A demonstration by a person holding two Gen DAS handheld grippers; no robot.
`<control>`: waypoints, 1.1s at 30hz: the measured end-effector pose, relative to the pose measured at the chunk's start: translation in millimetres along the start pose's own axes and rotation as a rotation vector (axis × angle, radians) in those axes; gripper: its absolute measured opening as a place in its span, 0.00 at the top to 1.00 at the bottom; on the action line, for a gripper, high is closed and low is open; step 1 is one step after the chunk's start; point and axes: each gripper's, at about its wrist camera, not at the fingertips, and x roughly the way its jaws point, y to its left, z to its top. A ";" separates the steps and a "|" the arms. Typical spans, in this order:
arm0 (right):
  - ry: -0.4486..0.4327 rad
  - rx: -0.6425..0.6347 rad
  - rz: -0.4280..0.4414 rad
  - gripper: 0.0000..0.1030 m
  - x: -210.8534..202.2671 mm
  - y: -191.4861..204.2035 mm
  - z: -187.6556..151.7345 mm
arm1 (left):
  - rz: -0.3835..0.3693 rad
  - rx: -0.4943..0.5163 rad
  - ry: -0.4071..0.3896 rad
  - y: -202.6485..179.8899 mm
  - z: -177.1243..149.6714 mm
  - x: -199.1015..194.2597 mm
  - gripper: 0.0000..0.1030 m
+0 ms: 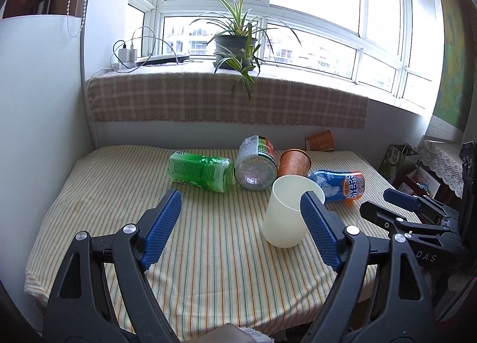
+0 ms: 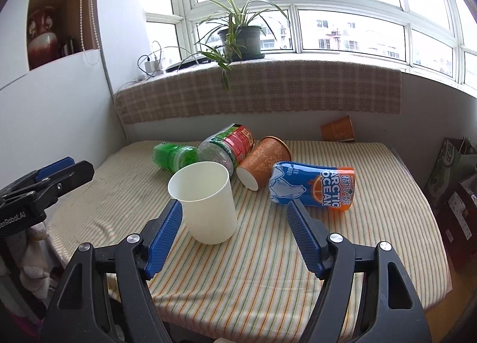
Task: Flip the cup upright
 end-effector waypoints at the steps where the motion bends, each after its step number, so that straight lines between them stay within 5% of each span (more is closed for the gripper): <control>1: -0.010 0.004 -0.014 0.28 -2.9 -1.6 1.5 | 0.006 0.002 -0.016 -0.6 1.3 -2.2 0.14; 9: -0.130 0.034 -0.144 0.17 -27.6 -9.3 6.7 | 0.079 0.018 -0.141 -3.6 5.4 -21.5 0.01; 33: -0.152 0.063 -0.195 0.16 -28.1 -16.2 7.1 | 0.112 0.017 -0.120 -3.0 6.9 -17.4 0.00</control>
